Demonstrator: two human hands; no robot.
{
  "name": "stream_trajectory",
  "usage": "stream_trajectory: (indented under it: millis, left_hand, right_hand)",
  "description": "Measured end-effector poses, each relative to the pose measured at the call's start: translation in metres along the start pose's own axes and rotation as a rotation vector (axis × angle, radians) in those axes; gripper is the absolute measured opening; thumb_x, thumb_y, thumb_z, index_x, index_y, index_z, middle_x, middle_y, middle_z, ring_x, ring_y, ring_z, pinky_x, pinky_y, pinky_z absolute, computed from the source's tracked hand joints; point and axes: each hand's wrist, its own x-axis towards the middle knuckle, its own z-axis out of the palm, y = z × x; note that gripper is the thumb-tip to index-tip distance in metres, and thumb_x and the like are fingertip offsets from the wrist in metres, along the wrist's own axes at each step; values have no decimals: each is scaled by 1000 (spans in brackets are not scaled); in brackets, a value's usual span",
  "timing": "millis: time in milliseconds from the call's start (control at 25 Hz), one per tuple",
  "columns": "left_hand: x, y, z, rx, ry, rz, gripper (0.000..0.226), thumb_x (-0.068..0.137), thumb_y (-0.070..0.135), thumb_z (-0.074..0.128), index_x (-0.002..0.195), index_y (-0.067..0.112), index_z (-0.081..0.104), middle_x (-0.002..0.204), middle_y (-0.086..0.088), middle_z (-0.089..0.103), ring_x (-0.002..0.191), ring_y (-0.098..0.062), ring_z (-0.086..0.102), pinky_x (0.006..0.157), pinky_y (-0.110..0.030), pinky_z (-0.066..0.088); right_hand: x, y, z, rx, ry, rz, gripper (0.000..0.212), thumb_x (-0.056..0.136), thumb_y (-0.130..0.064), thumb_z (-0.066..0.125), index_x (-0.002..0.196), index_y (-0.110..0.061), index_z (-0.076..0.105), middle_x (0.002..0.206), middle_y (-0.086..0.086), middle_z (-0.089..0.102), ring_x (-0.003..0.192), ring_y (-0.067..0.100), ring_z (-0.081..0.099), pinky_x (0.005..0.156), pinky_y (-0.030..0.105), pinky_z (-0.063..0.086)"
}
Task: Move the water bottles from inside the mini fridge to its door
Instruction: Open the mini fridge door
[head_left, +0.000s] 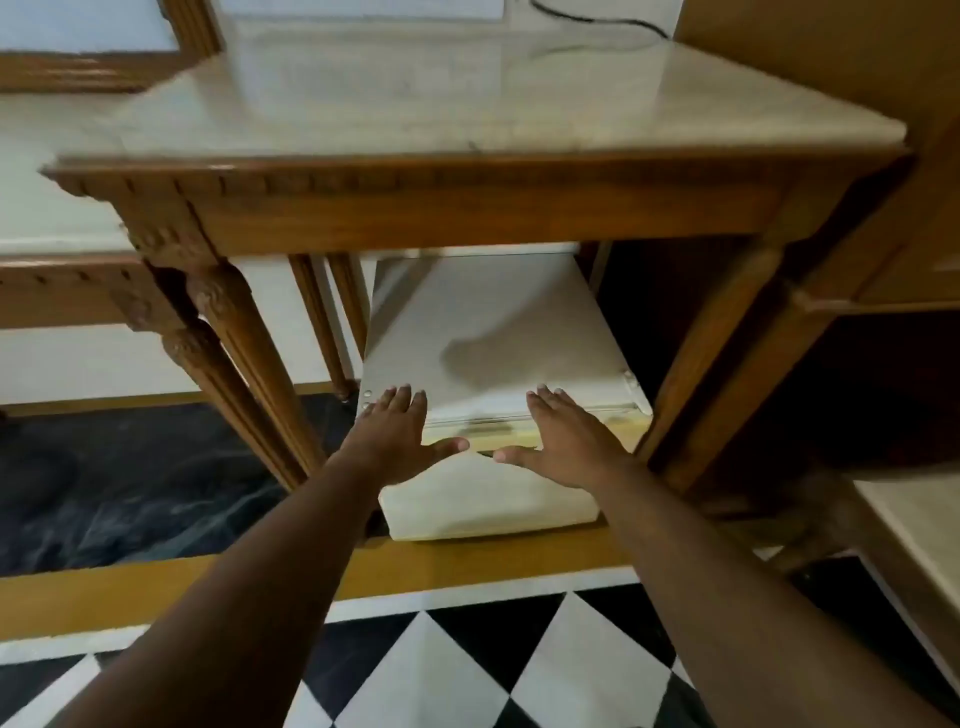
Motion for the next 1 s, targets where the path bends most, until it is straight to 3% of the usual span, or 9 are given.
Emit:
stream_trajectory:
  millis: [120, 240, 360, 480, 600, 760, 920, 1000]
  left_hand:
    - [67, -19, 43, 45, -24, -17, 119, 73, 91, 19, 160, 13, -4, 169, -12, -10, 155, -33, -8, 122, -50, 2]
    - [112, -33, 71, 41, 46, -8, 103, 86, 82, 22, 160, 18, -9, 168, -10, -17, 154, -33, -14, 124, -52, -1]
    - [121, -46, 77, -2, 84, 15, 86, 94, 73, 20, 160, 25, -7, 168, -5, -19, 153, -30, -18, 123, -51, -4]
    - [115, -43, 68, -44, 20, 9, 78, 99, 65, 21, 161, 24, -4, 169, -5, -16, 154, -29, -17, 123, -52, -4]
    - [119, -46, 73, -46, 86, 36, 71, 103, 56, 22, 161, 17, 8, 170, -11, -3, 155, -31, -8, 123, -53, -2]
    - [118, -58, 77, -37, 44, 61, 77, 97, 68, 15, 160, 27, -3, 169, -7, -15, 154, -30, -17, 123, -53, -5]
    - [117, -56, 83, -82, 96, 48, 80, 94, 73, 20, 160, 33, -2, 169, -2, -15, 153, -27, -18, 122, -49, -8]
    - [114, -54, 94, -80, 182, 43, 85, 91, 78, 22, 160, 33, 2, 170, -3, -12, 154, -27, -16, 122, -48, -7]
  right_hand:
    - [55, 15, 57, -73, 165, -58, 76, 81, -73, 50, 125, -10, 56, 129, 9, 51, 124, 29, 45, 97, 41, 43]
    - [85, 19, 104, -229, 372, -125, 60, 87, -65, 49, 110, -12, 66, 110, 8, 58, 107, 30, 53, 89, 42, 43]
    - [97, 22, 121, -238, 526, -70, 53, 91, -58, 46, 103, -11, 67, 108, 8, 61, 105, 31, 53, 91, 44, 40]
    - [97, 20, 120, -219, 523, -42, 53, 94, -56, 39, 98, -10, 66, 105, 7, 62, 103, 30, 54, 90, 44, 42]
    - [102, 23, 125, -209, 554, -48, 45, 97, -48, 39, 98, -11, 66, 103, 8, 62, 100, 30, 54, 87, 42, 43]
    - [98, 22, 128, -198, 596, -69, 35, 98, -35, 41, 96, -10, 65, 98, 8, 63, 96, 30, 55, 87, 42, 42]
    - [57, 34, 139, -122, 672, -106, 33, 96, -27, 50, 70, -10, 62, 74, 7, 62, 78, 30, 56, 73, 39, 43]
    - [31, 46, 144, -48, 675, -106, 41, 95, -37, 52, 62, -14, 56, 66, 1, 56, 73, 24, 52, 68, 36, 40]
